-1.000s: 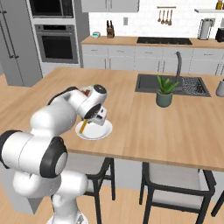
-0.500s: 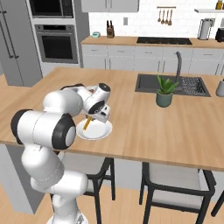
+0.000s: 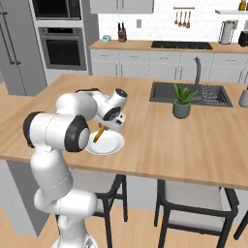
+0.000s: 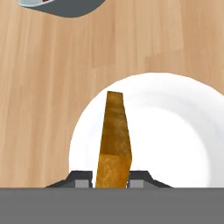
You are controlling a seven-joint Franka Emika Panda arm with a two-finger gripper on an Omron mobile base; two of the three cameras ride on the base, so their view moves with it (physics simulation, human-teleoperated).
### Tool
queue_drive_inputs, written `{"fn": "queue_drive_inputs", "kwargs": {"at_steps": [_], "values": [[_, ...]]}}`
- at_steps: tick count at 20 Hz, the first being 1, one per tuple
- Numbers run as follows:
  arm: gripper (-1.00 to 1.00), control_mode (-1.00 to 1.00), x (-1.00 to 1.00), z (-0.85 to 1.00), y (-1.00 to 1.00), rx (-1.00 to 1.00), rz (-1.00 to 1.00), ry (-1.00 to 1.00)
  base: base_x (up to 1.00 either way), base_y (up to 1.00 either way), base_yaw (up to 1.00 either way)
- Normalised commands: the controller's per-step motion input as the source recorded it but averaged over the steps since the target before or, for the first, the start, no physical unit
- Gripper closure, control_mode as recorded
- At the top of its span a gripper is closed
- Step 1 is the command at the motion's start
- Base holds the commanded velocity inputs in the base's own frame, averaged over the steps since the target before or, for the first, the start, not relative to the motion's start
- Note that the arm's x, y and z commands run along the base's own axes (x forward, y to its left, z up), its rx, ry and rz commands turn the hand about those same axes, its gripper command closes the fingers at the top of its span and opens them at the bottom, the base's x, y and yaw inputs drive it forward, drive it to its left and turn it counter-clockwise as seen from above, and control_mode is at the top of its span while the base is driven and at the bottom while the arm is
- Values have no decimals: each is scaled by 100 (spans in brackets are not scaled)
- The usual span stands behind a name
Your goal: Start the toaster. Once the lever pops up, take the bread to the plate on the dining counter.
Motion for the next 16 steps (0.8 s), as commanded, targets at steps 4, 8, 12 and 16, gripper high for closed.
{"fn": "queue_drive_inputs", "kwargs": {"at_steps": [4, 8, 12, 16], "values": [[-100, -100, 0, -10, 0, 0, 0, 0, 0, 0, 0], [-100, -100, -14, -10, 0, 0, 0, 0, 0, 0, 0], [-100, -100, -28, 1, 0, 0, -2, -4, 0, 0, 0], [-100, -100, -35, 19, -8, 0, -3, 0, 0, 0, 0]]}}
